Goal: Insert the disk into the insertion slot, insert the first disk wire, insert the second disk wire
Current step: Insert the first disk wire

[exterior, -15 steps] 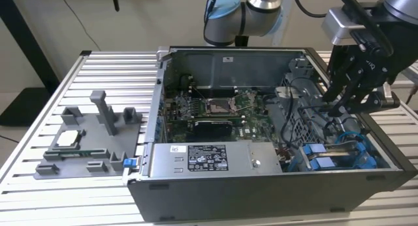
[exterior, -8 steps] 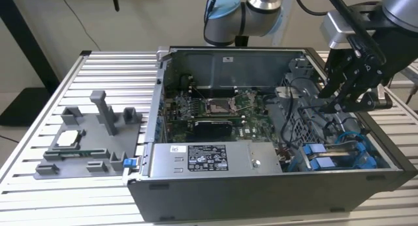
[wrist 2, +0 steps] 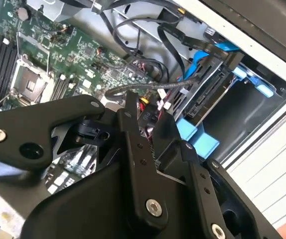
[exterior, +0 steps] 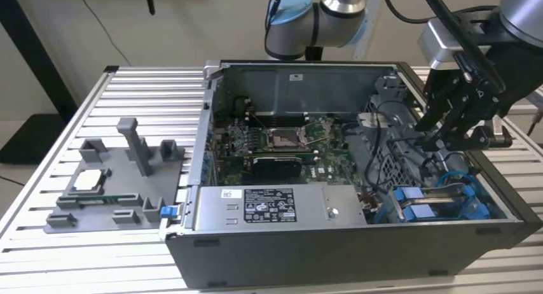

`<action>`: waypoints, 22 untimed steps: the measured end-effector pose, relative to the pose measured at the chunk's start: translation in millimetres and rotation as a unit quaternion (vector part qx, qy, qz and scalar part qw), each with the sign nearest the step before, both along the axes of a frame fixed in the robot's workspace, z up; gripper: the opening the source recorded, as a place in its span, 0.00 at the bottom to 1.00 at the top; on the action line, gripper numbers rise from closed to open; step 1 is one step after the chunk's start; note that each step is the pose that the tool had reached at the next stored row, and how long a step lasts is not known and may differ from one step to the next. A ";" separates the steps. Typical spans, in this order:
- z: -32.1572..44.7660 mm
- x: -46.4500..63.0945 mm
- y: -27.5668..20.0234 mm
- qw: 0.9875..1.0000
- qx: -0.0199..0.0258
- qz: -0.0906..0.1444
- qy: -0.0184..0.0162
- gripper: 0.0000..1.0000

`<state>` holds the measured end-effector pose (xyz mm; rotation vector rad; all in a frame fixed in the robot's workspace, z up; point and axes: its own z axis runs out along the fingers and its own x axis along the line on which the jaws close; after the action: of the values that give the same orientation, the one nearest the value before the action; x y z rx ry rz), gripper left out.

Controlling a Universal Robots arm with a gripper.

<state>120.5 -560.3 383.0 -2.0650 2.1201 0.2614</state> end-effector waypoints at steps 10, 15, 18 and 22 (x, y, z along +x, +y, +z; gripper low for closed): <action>-1.8 0.0 -0.8 1.000 0.008 0.000 0.000 1.00; -1.6 0.2 -5.8 1.000 0.011 0.000 0.000 1.00; -1.6 0.1 -8.5 1.000 0.011 0.000 0.001 1.00; -1.5 -2.2 -8.5 1.000 0.012 -0.002 0.001 1.00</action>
<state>118.3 -568.8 381.4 -2.0471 2.1114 0.2861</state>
